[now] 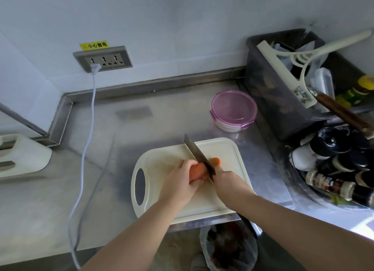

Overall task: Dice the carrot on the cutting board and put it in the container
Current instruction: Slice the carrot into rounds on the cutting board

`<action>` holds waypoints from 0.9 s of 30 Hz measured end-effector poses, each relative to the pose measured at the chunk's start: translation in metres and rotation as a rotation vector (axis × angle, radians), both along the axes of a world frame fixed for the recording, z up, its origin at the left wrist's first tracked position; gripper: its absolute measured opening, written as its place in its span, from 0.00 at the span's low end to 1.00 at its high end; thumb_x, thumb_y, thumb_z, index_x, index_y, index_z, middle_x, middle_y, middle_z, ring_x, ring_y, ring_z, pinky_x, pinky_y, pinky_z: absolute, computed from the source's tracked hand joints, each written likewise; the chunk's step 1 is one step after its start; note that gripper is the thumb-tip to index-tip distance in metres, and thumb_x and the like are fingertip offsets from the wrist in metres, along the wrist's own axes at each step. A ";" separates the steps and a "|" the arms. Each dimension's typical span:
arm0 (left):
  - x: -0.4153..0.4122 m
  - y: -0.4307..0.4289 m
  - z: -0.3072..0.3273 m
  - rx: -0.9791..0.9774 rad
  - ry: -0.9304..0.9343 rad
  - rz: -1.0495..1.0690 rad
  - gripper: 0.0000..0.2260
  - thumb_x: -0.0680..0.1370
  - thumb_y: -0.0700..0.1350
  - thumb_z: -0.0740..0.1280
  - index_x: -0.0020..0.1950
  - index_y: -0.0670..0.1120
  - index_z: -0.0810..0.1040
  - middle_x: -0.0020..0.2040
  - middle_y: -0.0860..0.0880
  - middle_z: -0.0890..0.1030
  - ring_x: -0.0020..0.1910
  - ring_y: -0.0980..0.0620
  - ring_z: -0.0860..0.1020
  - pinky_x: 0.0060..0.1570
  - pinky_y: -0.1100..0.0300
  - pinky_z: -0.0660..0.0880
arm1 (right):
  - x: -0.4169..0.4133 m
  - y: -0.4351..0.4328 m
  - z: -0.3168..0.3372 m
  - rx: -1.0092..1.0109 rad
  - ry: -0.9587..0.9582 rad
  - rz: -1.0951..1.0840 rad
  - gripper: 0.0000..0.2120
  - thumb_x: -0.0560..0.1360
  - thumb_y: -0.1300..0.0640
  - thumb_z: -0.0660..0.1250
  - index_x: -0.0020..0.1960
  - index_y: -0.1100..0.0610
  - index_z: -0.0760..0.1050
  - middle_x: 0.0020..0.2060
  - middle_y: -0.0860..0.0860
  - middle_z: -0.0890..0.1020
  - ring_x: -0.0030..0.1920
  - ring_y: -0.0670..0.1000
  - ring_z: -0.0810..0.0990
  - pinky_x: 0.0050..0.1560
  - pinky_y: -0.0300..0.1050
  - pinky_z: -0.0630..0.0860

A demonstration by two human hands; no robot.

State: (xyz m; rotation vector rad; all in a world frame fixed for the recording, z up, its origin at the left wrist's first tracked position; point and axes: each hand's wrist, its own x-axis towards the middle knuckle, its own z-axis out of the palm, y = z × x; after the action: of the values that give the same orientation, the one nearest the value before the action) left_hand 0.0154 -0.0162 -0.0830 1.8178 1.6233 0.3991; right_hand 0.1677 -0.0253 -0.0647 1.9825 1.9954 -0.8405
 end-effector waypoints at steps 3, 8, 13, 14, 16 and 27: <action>-0.006 0.000 0.002 0.016 0.055 -0.020 0.23 0.76 0.48 0.68 0.70 0.53 0.66 0.67 0.54 0.70 0.63 0.50 0.73 0.59 0.54 0.73 | 0.013 -0.002 0.017 0.064 0.113 -0.051 0.12 0.83 0.57 0.50 0.65 0.55 0.63 0.39 0.53 0.76 0.37 0.56 0.76 0.36 0.49 0.74; -0.013 0.010 0.006 0.048 0.195 -0.092 0.23 0.74 0.48 0.68 0.69 0.54 0.67 0.67 0.53 0.68 0.62 0.48 0.73 0.59 0.54 0.72 | 0.041 0.000 0.034 0.174 0.204 -0.190 0.09 0.83 0.54 0.50 0.52 0.57 0.66 0.34 0.53 0.77 0.29 0.52 0.77 0.36 0.52 0.80; -0.010 0.020 0.006 0.003 0.241 -0.145 0.29 0.73 0.54 0.69 0.71 0.55 0.63 0.68 0.55 0.67 0.64 0.50 0.71 0.62 0.54 0.70 | 0.060 0.001 0.036 0.201 0.181 -0.248 0.09 0.82 0.55 0.50 0.47 0.57 0.64 0.32 0.51 0.75 0.30 0.51 0.76 0.33 0.49 0.77; -0.009 0.022 0.007 0.002 0.244 -0.152 0.29 0.73 0.55 0.69 0.71 0.55 0.63 0.68 0.55 0.67 0.65 0.50 0.71 0.62 0.54 0.70 | 0.062 0.000 0.036 0.200 0.171 -0.246 0.09 0.82 0.55 0.50 0.46 0.56 0.64 0.32 0.51 0.74 0.30 0.51 0.75 0.32 0.48 0.75; -0.007 0.025 0.008 0.005 0.252 -0.168 0.30 0.72 0.56 0.69 0.71 0.55 0.63 0.68 0.55 0.68 0.65 0.50 0.71 0.62 0.53 0.70 | 0.066 -0.003 0.036 0.195 0.161 -0.247 0.09 0.82 0.54 0.51 0.45 0.56 0.63 0.32 0.51 0.74 0.29 0.50 0.74 0.31 0.46 0.73; 0.036 0.050 0.006 -0.004 0.381 -0.279 0.29 0.73 0.58 0.68 0.72 0.55 0.64 0.69 0.54 0.66 0.68 0.50 0.67 0.65 0.53 0.68 | 0.084 -0.016 0.046 0.201 0.212 -0.346 0.14 0.82 0.55 0.51 0.37 0.53 0.60 0.32 0.55 0.75 0.32 0.57 0.77 0.35 0.52 0.75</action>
State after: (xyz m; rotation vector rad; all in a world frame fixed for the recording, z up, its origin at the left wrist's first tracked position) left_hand 0.0511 0.0336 -0.0767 2.1764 1.5709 -0.0813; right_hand 0.2519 -0.0415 -0.0185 2.4988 1.9388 -0.9932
